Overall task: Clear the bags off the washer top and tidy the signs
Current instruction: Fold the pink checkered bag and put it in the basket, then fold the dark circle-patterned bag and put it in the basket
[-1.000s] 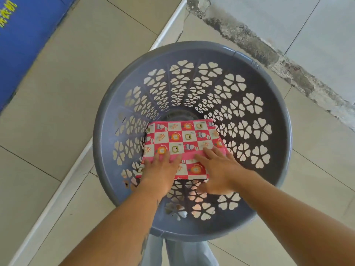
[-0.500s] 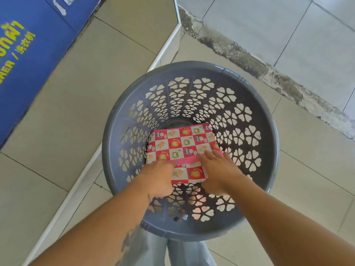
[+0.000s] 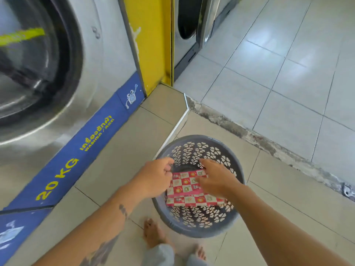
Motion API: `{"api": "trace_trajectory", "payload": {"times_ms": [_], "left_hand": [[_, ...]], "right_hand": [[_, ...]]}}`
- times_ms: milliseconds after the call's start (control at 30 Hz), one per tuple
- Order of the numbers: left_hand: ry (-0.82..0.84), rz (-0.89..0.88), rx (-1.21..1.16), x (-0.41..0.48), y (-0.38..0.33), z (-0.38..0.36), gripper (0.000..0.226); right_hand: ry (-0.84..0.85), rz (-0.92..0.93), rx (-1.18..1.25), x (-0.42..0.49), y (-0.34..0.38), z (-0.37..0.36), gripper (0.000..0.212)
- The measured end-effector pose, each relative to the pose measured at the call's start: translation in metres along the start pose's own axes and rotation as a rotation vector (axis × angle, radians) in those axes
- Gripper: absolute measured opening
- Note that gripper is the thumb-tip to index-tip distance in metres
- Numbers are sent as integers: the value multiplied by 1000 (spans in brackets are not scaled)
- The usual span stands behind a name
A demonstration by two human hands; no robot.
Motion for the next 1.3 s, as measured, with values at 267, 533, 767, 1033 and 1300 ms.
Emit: {"api": "trace_trajectory", "payload": {"times_ms": [267, 533, 767, 1033, 1300], "left_hand": [[-340, -71, 40, -151, -62, 127, 41], [-705, -199, 42, -331, -111, 236, 33], [-964, -263, 60, -476, -113, 331, 28], [-1192, -411, 62, -607, -83, 432, 27], [-1303, -547, 200, -682, -31, 524, 28]], "right_hand": [[-143, 250, -45, -95, 118, 107, 67], [-323, 550, -115, -208, 257, 196, 68], [-485, 866, -124, -307, 402, 249, 64], [-684, 1175, -141, -399, 564, 268, 61], [-854, 1249, -158, -434, 689, 252, 67]]}}
Point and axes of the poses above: each hand's wrist, its own x-axis towards the middle knuckle, its own z-axis out of the back of the hand, y = z × x, the point moved 8 cm from there along x, towards the middle knuckle, and after that the axes turned 4 degrees about z, right-handed, at the moved point
